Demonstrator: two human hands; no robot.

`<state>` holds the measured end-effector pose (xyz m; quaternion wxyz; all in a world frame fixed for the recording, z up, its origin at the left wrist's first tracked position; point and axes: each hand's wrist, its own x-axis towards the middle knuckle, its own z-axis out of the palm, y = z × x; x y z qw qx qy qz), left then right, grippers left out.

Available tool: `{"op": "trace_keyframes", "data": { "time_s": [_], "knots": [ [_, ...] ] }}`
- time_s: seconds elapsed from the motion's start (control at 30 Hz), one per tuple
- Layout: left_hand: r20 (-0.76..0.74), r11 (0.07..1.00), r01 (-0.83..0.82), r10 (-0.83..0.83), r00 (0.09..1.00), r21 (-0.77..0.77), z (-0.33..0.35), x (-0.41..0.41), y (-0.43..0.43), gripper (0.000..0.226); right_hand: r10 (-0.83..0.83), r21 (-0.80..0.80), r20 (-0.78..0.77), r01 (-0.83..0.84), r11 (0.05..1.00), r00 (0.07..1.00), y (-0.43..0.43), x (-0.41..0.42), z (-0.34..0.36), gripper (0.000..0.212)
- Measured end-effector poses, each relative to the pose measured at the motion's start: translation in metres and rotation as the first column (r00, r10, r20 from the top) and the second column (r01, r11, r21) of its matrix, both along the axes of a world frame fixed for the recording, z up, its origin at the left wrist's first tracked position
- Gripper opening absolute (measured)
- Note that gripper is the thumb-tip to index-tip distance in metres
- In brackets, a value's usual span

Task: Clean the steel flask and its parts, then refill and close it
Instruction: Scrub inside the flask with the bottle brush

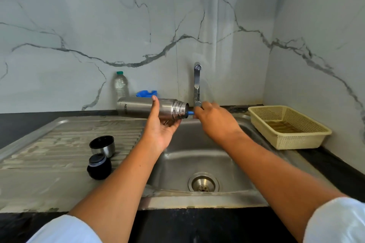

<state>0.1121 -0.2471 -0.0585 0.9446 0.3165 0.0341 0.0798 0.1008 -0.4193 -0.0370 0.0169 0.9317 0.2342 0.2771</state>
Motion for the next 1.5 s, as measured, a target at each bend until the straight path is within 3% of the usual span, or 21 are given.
{"op": "trace_keyframes", "data": {
  "time_s": [0.1, 0.23, 0.4, 0.6, 0.73, 0.87, 1.03, 1.2, 1.4, 1.5],
  "knots": [
    [0.009, 0.999, -0.040, 0.039, 0.999, 0.023, 0.003, 0.004, 0.008, 0.067, 0.061, 0.178, -0.142, -0.035, 0.983, 0.988, 0.008, -0.005, -0.021, 0.018],
    [0.017, 0.992, -0.086, 0.085, 0.996, 0.088, 0.001, 0.009, 0.020, 0.085, 0.202, 0.347, -0.282, -0.097, 0.933, 0.938, 0.005, -0.011, -0.023, 0.027],
    [0.002, 0.985, -0.167, 0.167, 0.986, 0.031, -0.002, 0.015, 0.041, 0.083, 0.244, 0.362, -0.352, -0.110, 0.926, 0.903, -0.014, -0.012, -0.020, 0.041],
    [0.000, 0.981, -0.158, 0.159, 0.987, 0.117, -0.011, 0.018, 0.025, 0.076, 0.324, 0.424, -0.393, -0.143, 0.894, 0.861, 0.003, -0.012, -0.023, 0.043],
    [0.044, 0.979, -0.205, 0.203, 0.978, 0.021, -0.006, 0.026, 0.047, 0.095, 0.359, 0.454, -0.402, -0.158, 0.877, 0.842, -0.013, -0.010, -0.020, 0.047],
    [-0.021, 0.977, -0.186, 0.189, 0.982, 0.103, -0.015, 0.020, 0.025, 0.091, 0.367, 0.445, -0.425, -0.162, 0.881, 0.828, -0.001, -0.010, -0.023, 0.045],
    [0.049, 0.971, -0.234, 0.232, 0.971, 0.037, -0.003, 0.025, 0.051, 0.068, 0.394, 0.457, -0.368, -0.205, 0.865, 0.842, -0.014, -0.006, -0.021, 0.049],
    [0.038, 0.983, -0.144, 0.140, 0.989, 0.118, -0.012, 0.012, 0.024, 0.093, 0.377, 0.410, -0.334, -0.227, 0.884, 0.864, 0.002, -0.007, -0.025, 0.041],
    [0.036, 0.986, -0.022, 0.016, 0.999, 0.163, -0.010, 0.013, 0.025, 0.061, 0.229, 0.394, -0.167, -0.148, 0.907, 0.959, -0.002, -0.003, -0.028, 0.030],
    [0.026, 0.991, -0.049, 0.046, 0.999, 0.126, -0.008, 0.013, 0.025, 0.054, 0.237, 0.410, -0.089, -0.181, 0.894, 0.968, 0.002, -0.001, -0.030, 0.026]
  ]
}}
